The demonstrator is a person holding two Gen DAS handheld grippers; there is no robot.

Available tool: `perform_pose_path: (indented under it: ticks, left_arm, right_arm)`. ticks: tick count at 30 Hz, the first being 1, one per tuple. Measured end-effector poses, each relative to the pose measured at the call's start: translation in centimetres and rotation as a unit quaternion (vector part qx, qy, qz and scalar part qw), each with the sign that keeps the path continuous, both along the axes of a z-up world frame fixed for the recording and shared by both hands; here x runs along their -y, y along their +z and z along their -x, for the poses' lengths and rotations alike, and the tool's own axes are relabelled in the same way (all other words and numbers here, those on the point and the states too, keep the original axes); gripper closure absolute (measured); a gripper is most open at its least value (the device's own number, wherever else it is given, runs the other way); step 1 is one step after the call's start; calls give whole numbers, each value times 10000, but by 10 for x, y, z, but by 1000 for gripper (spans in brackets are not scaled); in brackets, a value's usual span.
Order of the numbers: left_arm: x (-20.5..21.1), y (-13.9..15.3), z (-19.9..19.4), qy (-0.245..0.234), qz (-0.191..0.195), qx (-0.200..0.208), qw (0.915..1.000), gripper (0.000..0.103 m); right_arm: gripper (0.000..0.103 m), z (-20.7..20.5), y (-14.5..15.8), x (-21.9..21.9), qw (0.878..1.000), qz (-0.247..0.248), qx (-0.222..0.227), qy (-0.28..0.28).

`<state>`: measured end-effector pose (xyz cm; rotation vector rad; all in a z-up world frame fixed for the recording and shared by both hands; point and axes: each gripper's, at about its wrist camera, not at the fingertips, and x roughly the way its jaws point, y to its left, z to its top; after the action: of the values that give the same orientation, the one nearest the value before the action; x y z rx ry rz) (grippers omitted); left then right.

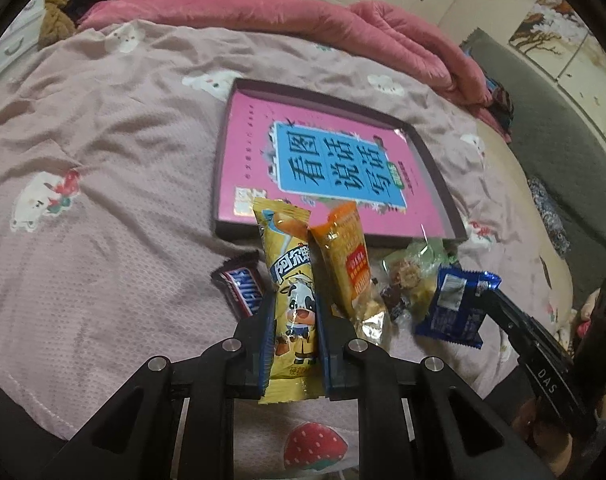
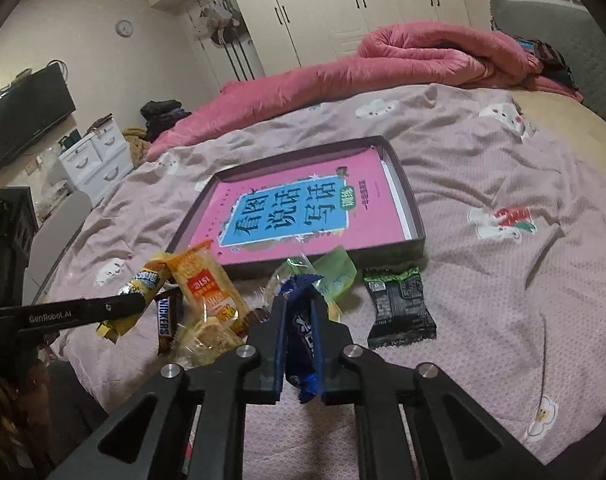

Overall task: Organize snacks
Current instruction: 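Lift both snacks and lower them into the tray, opening both tools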

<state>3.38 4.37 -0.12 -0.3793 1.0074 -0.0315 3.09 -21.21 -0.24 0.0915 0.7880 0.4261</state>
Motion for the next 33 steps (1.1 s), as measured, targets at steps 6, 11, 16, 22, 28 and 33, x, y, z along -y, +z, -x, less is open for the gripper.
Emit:
perform_pose_path:
  ticks: [6, 11, 16, 22, 28, 33]
  left_arm:
    - [-8, 9, -1, 113, -62, 136, 9998, 84]
    - [-10, 10, 0, 146, -32, 136, 9998, 84]
    - [-10, 16, 0, 164, -103, 247, 9995, 84]
    - [-13, 23, -6, 171, -148, 360, 9991, 84]
    - [-11, 23, -25, 185, -138, 417, 9989, 84]
    - [-8, 22, -38, 179, -101, 435, 9988, 84]
  right_arm:
    - [103, 4, 9, -8, 9992, 176, 283, 215]
    - [101, -2, -3, 4, 9999, 150, -54, -26]
    - [64, 3, 0, 23, 9986, 141, -21, -502]
    - [21, -3, -11, 21, 9969, 190, -387, -662]
    - [21, -10, -33, 3, 9936, 452, -759, -709]
    - [40, -15, -45, -4, 9920, 604, -845, -710]
